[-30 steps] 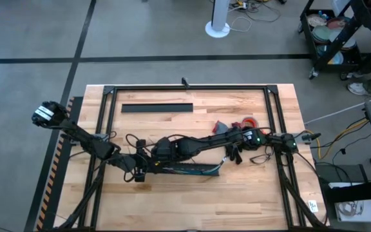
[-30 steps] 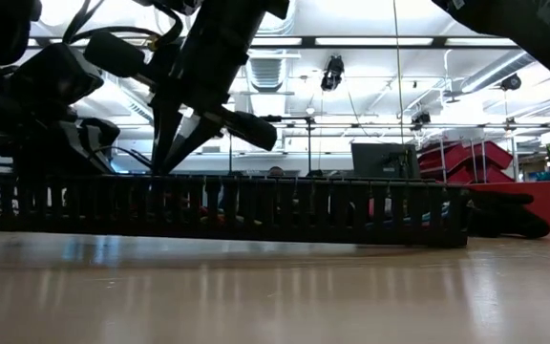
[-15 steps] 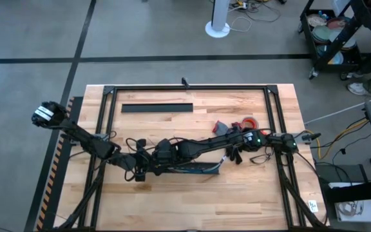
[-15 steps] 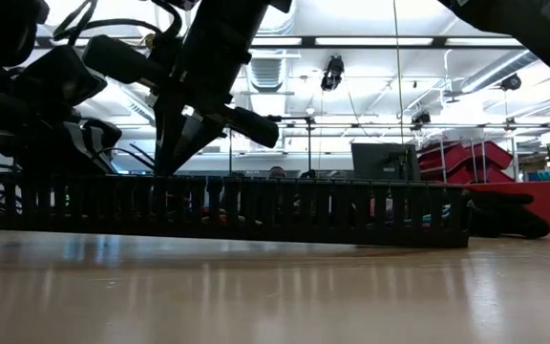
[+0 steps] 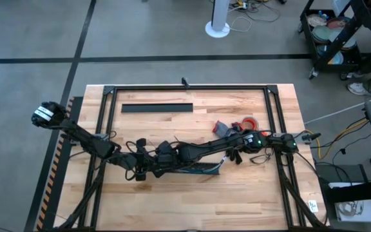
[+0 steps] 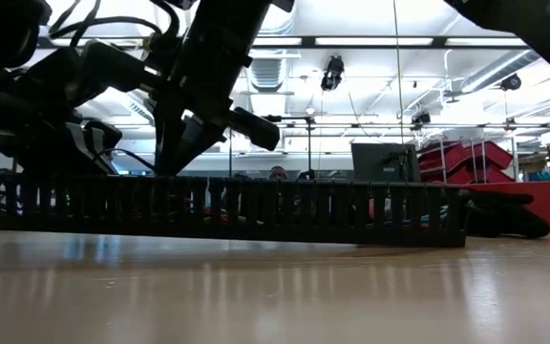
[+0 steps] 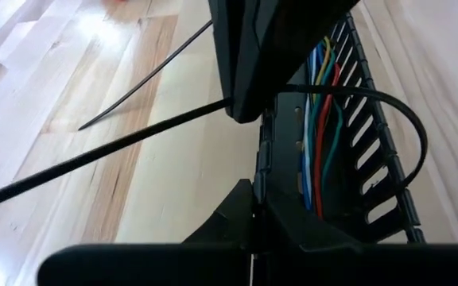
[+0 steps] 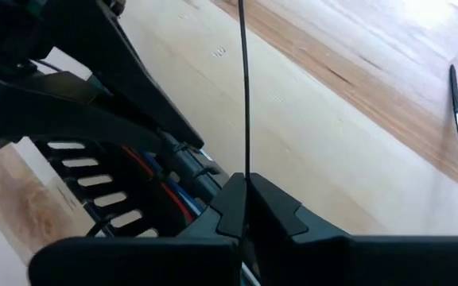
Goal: Ziptie cables
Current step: Put the colored zip-tied cables into the black cable duct
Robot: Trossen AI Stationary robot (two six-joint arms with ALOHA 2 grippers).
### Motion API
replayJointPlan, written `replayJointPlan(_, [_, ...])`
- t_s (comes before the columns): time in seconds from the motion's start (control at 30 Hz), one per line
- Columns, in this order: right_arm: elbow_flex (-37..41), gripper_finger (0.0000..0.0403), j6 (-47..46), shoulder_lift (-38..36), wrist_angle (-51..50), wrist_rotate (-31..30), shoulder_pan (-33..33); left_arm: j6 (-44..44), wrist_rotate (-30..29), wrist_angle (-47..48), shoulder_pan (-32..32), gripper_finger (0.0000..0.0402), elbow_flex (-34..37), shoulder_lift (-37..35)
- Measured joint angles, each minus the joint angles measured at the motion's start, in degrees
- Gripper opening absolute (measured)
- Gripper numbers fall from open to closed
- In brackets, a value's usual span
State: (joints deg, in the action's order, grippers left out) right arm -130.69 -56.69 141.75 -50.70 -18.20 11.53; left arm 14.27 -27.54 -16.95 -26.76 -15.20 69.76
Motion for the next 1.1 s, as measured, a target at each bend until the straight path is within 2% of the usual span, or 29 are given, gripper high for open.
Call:
replayJointPlan(0.53, [2.37,0.0,-0.31,0.0,1.02,-6.15,0.59,3.23,4.05,0.51,2.8,0.0,0.0,-0.02])
replayJointPlan(0.7, [3.37,0.0,0.32,0.0,4.72,-7.01,0.69,3.85,4.31,0.42,3.09,0.0,0.0,-0.02])
replayJointPlan(1.1, [3.96,0.0,0.7,0.0,4.89,-9.89,1.14,6.22,4.71,0.74,5.09,0.0,-0.02,-0.02])
